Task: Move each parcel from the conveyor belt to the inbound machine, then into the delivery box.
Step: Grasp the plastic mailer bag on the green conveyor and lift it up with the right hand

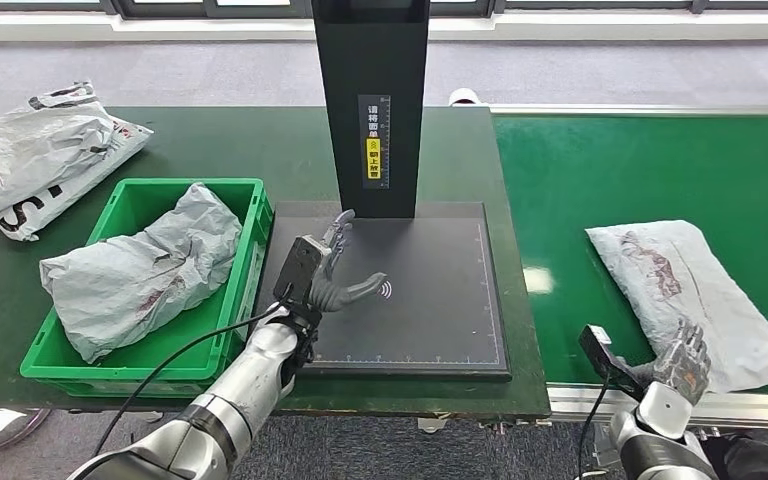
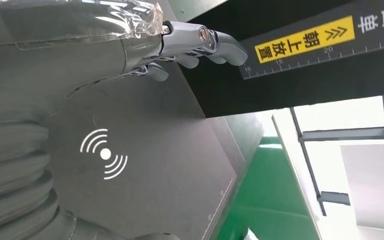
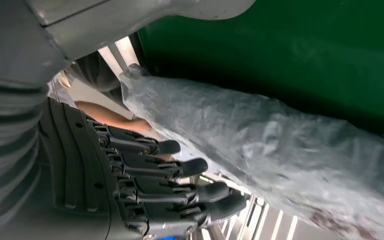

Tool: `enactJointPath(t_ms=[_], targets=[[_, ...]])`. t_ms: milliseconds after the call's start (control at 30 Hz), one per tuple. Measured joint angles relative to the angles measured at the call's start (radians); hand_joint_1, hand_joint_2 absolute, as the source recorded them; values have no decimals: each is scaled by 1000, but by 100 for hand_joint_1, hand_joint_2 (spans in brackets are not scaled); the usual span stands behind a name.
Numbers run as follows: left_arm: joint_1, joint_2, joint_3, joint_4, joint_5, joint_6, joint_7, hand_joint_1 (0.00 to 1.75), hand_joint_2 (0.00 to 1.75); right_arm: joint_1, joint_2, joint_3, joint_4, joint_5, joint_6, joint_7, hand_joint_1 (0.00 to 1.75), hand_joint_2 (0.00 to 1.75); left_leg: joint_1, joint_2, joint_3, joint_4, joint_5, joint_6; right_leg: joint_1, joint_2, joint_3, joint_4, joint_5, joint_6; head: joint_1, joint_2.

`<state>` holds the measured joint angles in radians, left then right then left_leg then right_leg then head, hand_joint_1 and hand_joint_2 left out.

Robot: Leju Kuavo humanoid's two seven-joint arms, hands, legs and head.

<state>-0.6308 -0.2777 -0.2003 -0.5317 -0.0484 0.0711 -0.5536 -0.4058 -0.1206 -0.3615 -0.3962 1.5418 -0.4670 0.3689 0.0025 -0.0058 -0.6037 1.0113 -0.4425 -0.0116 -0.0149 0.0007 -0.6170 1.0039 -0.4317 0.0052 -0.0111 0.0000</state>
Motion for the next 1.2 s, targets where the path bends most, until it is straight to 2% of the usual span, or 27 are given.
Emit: enactJointPath(t_ms=[133,233,367,600,833,967,1067,1133,1200], targets=[[7,8,0,-11,3,-2,0,0,175,-21,-8,0,22,4,84,31,0,175,0,0,2,0,0,0,0,0,2,-1,0,0,0,0],[11,13,0,-15,3,-3,0,0,175,-31,-11,0,32,3,101,32,3,175,0,0,3,0,0,1,0,-1,4,-1,0,1,0,0],[15,19,0,-19,3,-4,0,0,175,-35,-13,0,44,5,108,39,175,175,0,0,3,1,0,2,0,-1,5,-2,1,2,0,0],[17,29,0,-20,8,-4,1,0,175,-38,-20,0,63,12,134,97,175,175,0,-1,3,1,1,3,0,-2,5,-2,1,3,0,0],[22,35,0,-26,18,-3,8,0,175,-54,-21,0,68,13,119,101,175,175,0,-1,2,0,1,3,0,-2,5,-1,1,3,0,0],[27,39,0,-33,18,2,11,0,175,-63,-20,3,69,13,80,81,175,175,0,-1,2,0,1,3,0,-2,5,-1,1,2,0,0],[37,42,2,-46,16,18,11,0,175,-74,-14,9,68,7,-41,6,175,175,0,-1,1,0,1,3,0,-1,4,-1,1,2,0,0],[49,46,7,-60,13,33,10,0,175,-81,1,10,48,-17,-153,-105,175,175,0,0,1,0,1,2,0,-1,4,0,1,2,0,0],[64,49,12,-78,4,47,9,0,175,-81,31,10,-17,-65,-214,-249,175,175,0,0,1,0,1,2,0,0,3,0,1,2,0,0]])
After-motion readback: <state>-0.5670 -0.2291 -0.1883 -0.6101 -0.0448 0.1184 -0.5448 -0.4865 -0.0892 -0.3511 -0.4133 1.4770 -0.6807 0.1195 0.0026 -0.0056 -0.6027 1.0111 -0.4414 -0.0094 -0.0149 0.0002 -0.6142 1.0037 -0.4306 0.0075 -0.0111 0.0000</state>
